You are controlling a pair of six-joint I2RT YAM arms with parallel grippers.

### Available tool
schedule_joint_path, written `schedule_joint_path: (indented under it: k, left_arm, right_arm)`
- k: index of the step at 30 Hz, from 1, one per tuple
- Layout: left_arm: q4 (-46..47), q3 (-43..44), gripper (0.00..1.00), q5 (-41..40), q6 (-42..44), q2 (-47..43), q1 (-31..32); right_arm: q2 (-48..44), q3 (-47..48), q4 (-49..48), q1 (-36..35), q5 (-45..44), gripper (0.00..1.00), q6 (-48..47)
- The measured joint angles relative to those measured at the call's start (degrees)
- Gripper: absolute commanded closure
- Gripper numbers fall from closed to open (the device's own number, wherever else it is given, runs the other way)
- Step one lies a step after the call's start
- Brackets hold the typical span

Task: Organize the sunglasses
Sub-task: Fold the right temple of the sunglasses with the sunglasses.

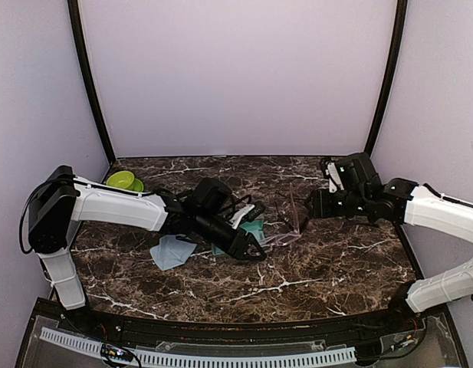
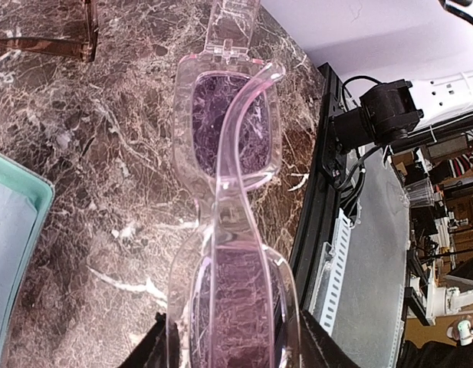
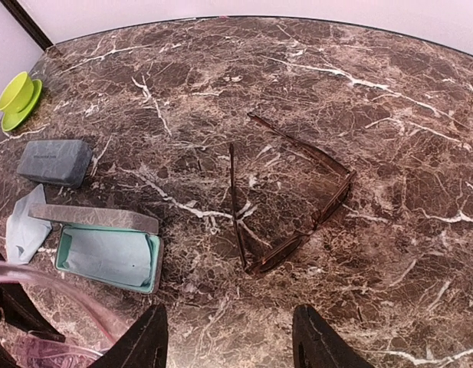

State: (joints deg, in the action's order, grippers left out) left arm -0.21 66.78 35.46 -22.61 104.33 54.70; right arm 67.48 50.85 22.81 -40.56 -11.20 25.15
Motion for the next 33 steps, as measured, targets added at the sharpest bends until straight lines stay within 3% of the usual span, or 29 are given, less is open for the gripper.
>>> schedule_joint_path:
  k: [13,33]
  left_arm:
    - [-1.6,2.2,0.91,-0.6,1.4,0.0,0.3]
    - [-3.1,3.5,0.92,-1.7,2.1,0.0,0.5]
  right_arm:
    - [4.7,2.0,-2.0,-1.1,5.2,0.48,-0.6]
    - [8.0,2.1,-2.2,-6.7,0.9,0.47,-0.1]
